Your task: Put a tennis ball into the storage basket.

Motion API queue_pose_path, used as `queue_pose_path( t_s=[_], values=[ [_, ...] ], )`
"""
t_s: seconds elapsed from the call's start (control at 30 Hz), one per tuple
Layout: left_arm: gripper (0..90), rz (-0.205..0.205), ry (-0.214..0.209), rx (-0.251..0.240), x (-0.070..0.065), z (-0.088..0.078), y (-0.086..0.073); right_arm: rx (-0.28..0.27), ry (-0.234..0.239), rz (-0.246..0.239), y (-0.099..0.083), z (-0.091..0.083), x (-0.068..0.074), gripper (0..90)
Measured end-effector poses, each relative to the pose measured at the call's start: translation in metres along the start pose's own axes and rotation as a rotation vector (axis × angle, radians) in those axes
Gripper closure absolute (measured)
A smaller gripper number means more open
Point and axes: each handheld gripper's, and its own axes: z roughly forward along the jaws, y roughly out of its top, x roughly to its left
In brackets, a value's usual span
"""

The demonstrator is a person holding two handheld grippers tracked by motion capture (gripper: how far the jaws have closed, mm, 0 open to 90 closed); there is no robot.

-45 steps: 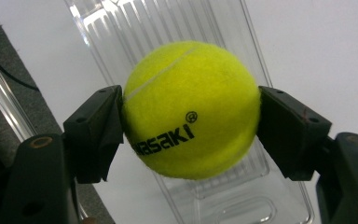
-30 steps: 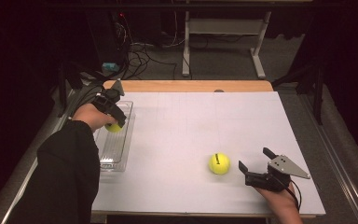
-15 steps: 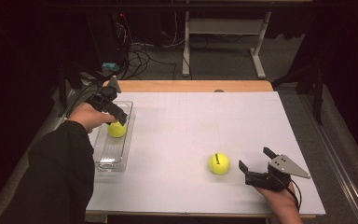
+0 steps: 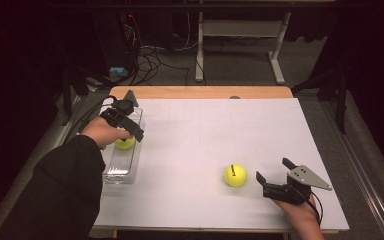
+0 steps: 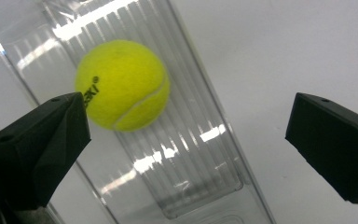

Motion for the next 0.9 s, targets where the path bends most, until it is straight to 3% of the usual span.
queue_pose_path(
  t_s=[0.17,0.47,0.7,0.9],
  values=[
    [0.6,0.044,-0.009,-0.008,-0.018,0.003,-0.001,-0.006,-0.003,-0.01,0.001,-0.001,0.0,0.1],
    [0.6,0.164,-0.029,-0.006,-0.07,0.01,-0.012,-0.012,0.004,-0.017,0.0,-0.005,0.002,0.1],
    [0.6,0.247,-0.041,-0.002,-0.106,0.015,-0.012,-0.013,0.009,-0.019,0.001,-0.005,0.003,0.1],
    [0.6,0.304,-0.07,-0.041,-0.131,0.01,-0.012,-0.011,0.01,-0.021,0.001,-0.005,0.004,0.1]
  ],
)
